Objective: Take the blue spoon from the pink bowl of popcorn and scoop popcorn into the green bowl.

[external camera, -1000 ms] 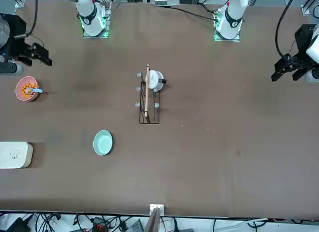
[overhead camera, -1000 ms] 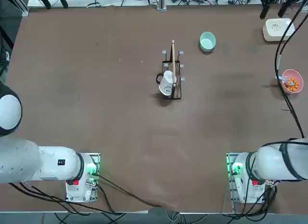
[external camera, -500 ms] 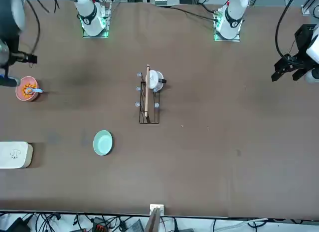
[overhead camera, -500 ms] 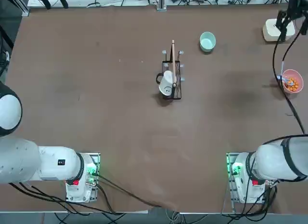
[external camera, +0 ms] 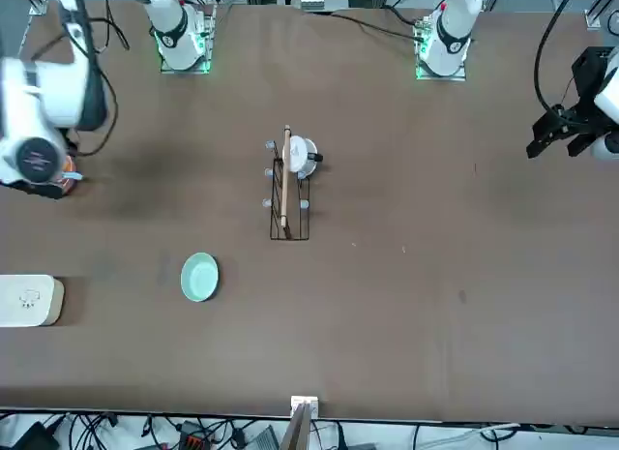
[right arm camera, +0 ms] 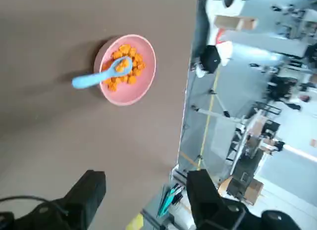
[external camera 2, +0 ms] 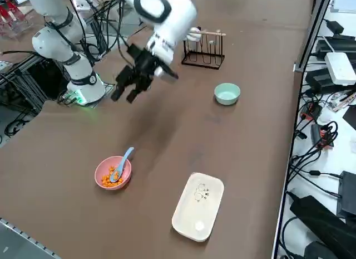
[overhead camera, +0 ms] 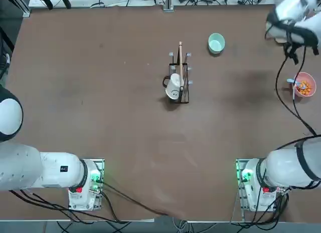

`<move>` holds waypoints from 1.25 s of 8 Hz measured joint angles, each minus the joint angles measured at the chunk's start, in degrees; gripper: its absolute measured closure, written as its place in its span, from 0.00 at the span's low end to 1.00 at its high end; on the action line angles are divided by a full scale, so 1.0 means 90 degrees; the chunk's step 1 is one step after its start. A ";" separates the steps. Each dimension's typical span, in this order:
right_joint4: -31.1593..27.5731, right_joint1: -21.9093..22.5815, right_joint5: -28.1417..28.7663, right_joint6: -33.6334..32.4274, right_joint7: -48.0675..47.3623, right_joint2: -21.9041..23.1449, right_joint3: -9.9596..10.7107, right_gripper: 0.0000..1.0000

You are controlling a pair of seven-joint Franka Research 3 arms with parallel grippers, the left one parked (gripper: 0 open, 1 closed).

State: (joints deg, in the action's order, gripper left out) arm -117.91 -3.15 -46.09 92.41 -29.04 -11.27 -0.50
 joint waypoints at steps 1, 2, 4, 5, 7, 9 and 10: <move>-0.0270 0.0005 -0.0427 0.0300 -0.0758 -0.0340 -0.0010 0.02; -0.0374 0.0012 -0.0983 0.0435 -0.1549 -0.0834 -0.0028 0.02; -0.0391 0.0020 -0.2132 0.0512 -0.3128 -0.2080 -0.0039 0.03; -0.0358 0.0010 -0.2522 0.0519 -0.3594 -0.2581 -0.0036 0.03; -0.0207 -0.0025 -0.2731 0.0624 -0.3800 -0.2954 -0.0028 0.03; -0.0106 -0.0043 -0.2733 0.0641 -0.3800 -0.2917 -0.0028 0.05; -0.0062 -0.0051 -0.2734 0.0643 -0.3800 -0.2909 -0.0028 0.07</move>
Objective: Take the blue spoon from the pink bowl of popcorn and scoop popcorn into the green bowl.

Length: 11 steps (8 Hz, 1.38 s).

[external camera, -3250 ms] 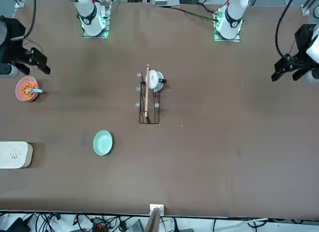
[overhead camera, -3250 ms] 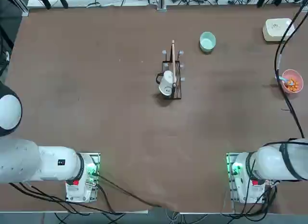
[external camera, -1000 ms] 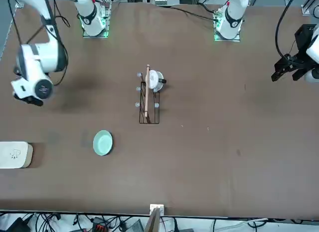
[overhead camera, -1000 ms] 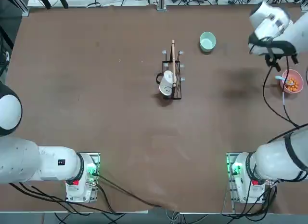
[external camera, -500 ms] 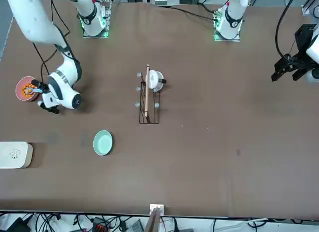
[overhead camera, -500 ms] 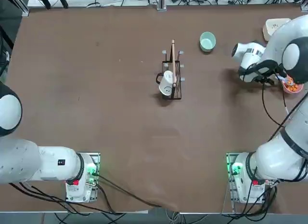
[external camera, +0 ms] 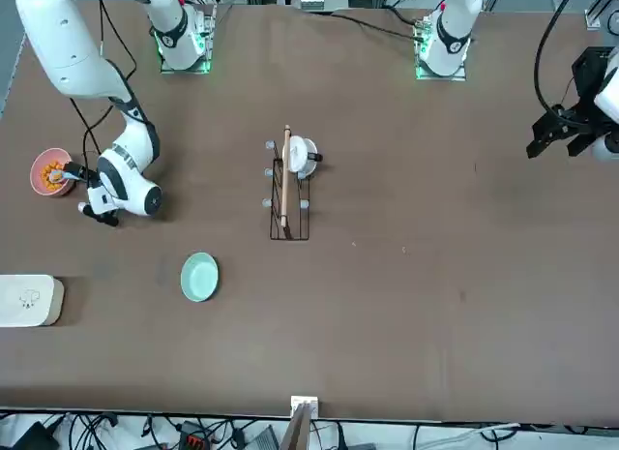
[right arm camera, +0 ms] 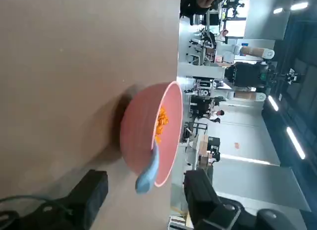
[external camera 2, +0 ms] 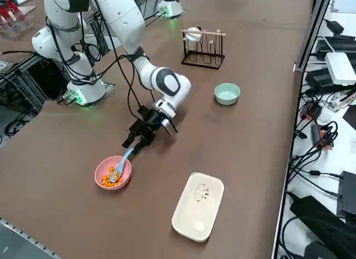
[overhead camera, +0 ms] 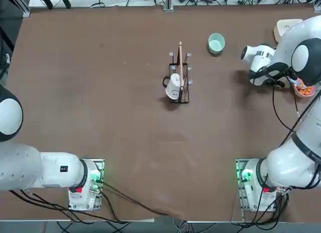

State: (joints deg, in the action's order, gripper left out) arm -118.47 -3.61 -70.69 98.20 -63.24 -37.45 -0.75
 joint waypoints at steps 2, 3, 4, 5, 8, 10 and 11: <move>0.0040 -0.0022 0.0000 0.0000 -0.0035 -0.0004 0.0003 0.19; 0.0035 -0.0035 0.0000 -0.0001 -0.0190 -0.0041 0.0009 0.21; 0.0031 -0.0038 -0.0003 -0.0001 -0.0391 -0.0121 0.0016 0.26; 0.0038 -0.0037 -0.0022 -0.0007 -0.0524 -0.0198 0.0016 0.31; 0.0122 -0.0037 -0.0142 -0.0153 -0.0607 -0.0244 0.0019 0.47; 0.0140 -0.0037 -0.0202 -0.0225 -0.0607 -0.0244 0.0021 0.47; 0.0140 -0.0038 -0.0212 -0.0244 -0.0607 -0.0244 0.0025 0.48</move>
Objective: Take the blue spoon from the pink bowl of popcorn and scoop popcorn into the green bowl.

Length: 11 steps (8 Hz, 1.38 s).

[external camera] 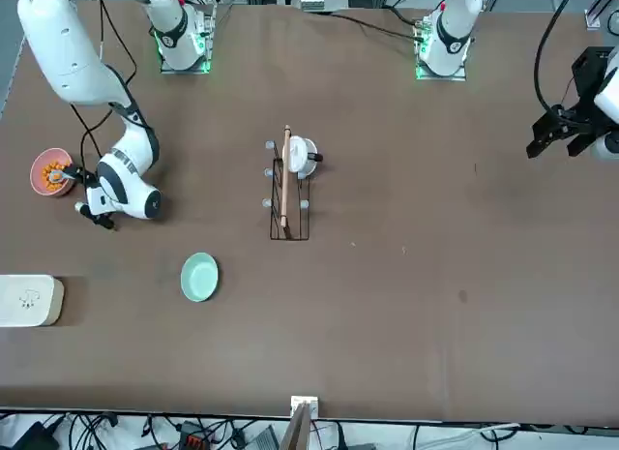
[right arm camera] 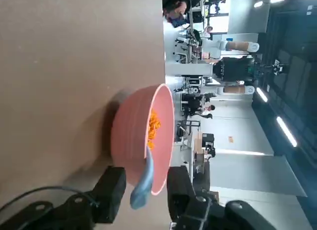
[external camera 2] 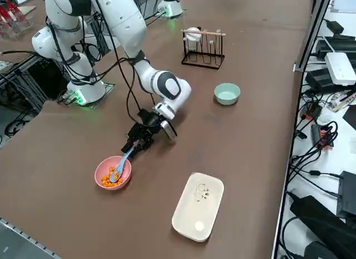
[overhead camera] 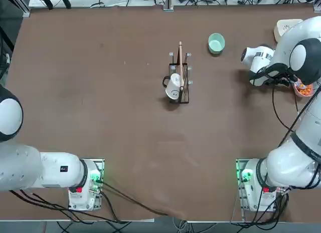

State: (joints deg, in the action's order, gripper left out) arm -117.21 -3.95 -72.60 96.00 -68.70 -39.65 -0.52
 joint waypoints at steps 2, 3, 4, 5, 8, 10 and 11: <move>0.0000 0.0000 -0.0015 -0.0010 -0.0001 0.0000 0.0003 0.60; 0.0003 0.0001 -0.0038 -0.0046 -0.0003 0.0001 0.0004 0.81; 0.0017 0.0003 -0.0059 -0.0153 -0.0006 0.0008 0.0005 0.86; 0.0022 0.0003 -0.0059 -0.0157 -0.0006 0.0007 0.0004 0.87; 0.0032 0.0007 -0.0065 -0.0261 -0.0006 0.0006 0.0003 0.87; 0.0130 0.0071 -0.0074 -0.0512 0.0060 0.0004 -0.0006 0.87; 0.0234 0.0147 -0.0075 -0.0725 0.0167 0.0005 -0.0018 0.87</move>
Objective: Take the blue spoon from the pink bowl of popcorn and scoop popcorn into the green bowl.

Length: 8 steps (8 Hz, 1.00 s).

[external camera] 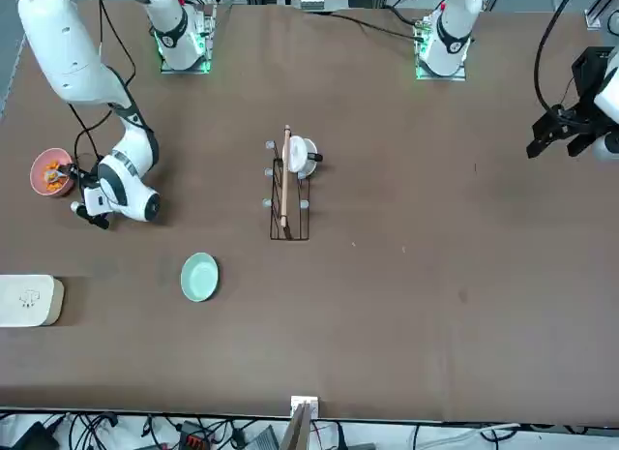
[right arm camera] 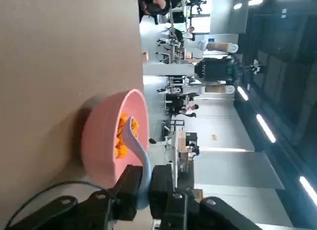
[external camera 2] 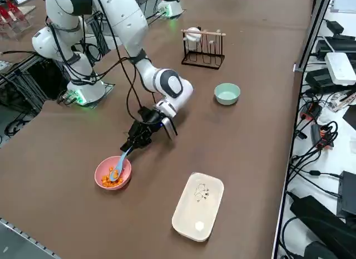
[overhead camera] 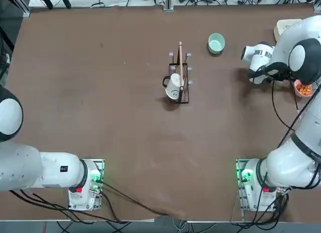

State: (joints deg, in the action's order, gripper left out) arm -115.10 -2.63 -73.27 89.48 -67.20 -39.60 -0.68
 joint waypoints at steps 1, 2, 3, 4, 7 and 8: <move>0.0154 0.0115 0.0001 -0.0276 0.0149 0.0002 -0.0017 0.87; 0.0359 0.0283 0.0006 -0.0599 0.0341 0.0007 -0.0043 0.87; 0.0598 0.0498 0.0081 -0.0942 0.0545 0.0013 -0.0078 0.87; 0.0889 0.0762 0.0286 -0.1253 0.0761 0.0016 -0.0100 0.87; 0.2097 0.1791 0.1009 -0.1814 0.1326 -0.0002 -0.0127 0.87; 0.2527 0.2109 0.1283 -0.2069 0.1589 -0.0051 -0.0136 0.87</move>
State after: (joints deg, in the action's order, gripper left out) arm -92.35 16.35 -61.72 70.85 -52.90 -40.06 -1.91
